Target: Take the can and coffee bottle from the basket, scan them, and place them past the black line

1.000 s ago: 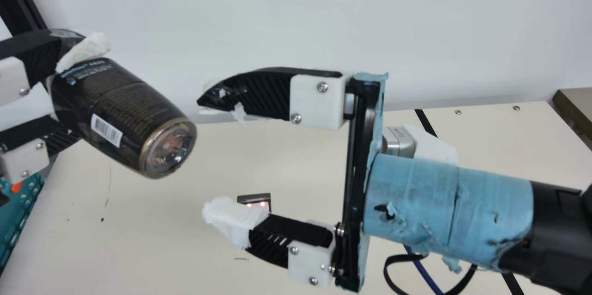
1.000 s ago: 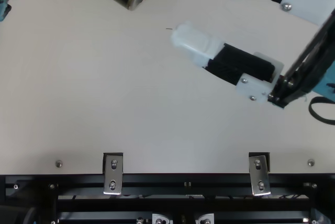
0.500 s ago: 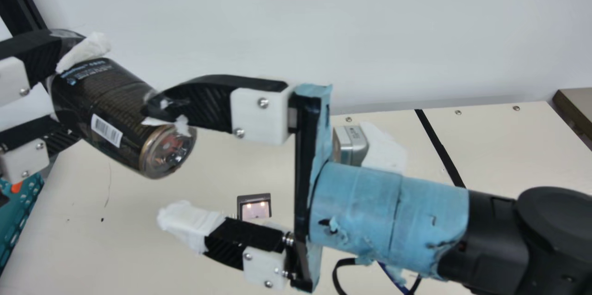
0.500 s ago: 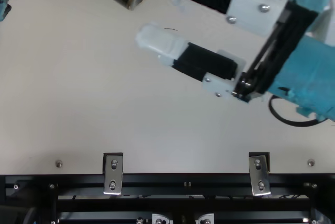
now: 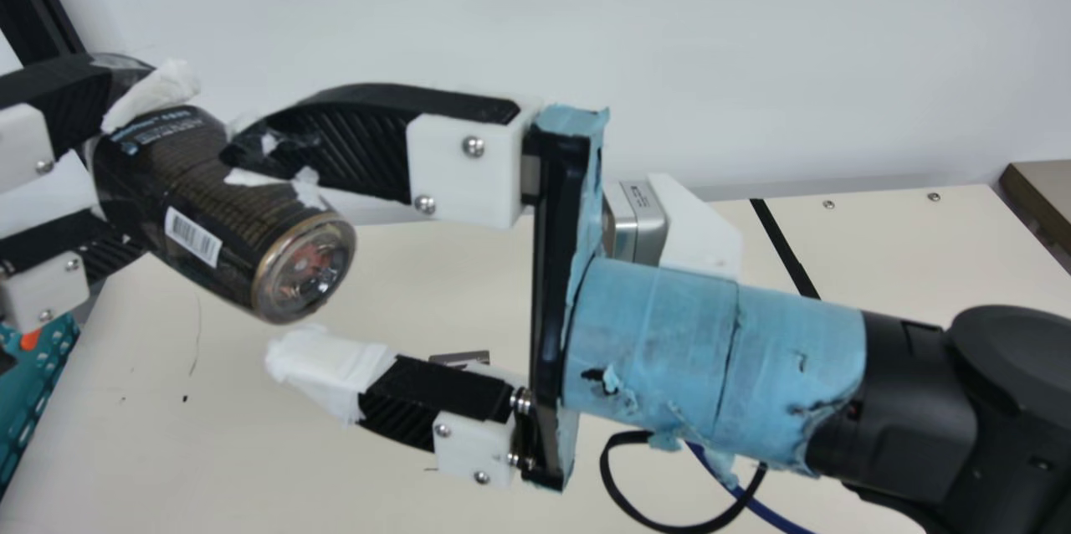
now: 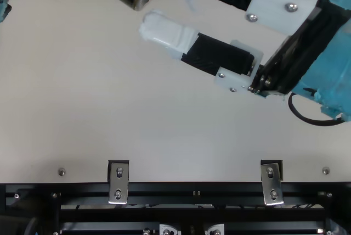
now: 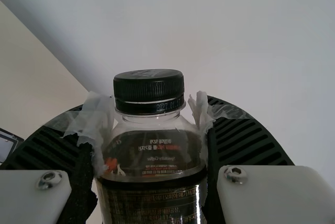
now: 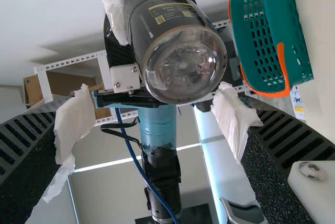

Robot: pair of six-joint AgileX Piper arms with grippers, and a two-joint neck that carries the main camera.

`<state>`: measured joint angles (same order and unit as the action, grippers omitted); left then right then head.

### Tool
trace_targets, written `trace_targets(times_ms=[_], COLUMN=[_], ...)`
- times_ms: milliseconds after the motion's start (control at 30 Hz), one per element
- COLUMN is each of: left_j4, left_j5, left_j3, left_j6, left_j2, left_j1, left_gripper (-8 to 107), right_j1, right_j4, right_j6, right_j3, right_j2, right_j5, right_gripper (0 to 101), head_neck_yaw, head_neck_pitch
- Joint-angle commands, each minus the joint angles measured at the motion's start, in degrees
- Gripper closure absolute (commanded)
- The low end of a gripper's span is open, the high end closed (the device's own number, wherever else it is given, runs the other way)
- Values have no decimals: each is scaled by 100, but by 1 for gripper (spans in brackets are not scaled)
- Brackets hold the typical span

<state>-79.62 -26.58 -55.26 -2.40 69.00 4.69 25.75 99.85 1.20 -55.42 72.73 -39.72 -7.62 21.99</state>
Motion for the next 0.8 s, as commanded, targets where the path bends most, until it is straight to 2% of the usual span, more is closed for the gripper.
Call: trace_targets(times_ms=[0,133,233,367,600,767], left_j4=[0,0,0,0,0,0], left_j5=[0,0,0,0,0,0], left_j3=[0,0,0,0,0,0], left_j6=[0,0,0,0,0,0], left_j2=[0,0,0,0,0,0], left_j1=[0,0,0,0,0,0], left_gripper=[89,89,89,89,89,89], right_j1=[0,-147,-427,-926,-1955,-2199], right_j4=[0,-74,-73,13,13,13], right_j6=[0,39,160,286,-342,-328], right_j3=[0,23,111,196,6,261], right_j2=[0,71,179,309,293,409], right_j5=[0,-116,-394,-942,-2107,-2510], right_gripper=[0,0,0,0,0,0], head_neck_yaw=[-3,-3,-3,-3,-3,-3], head_neck_pitch=[14,14,14,14,14,14])
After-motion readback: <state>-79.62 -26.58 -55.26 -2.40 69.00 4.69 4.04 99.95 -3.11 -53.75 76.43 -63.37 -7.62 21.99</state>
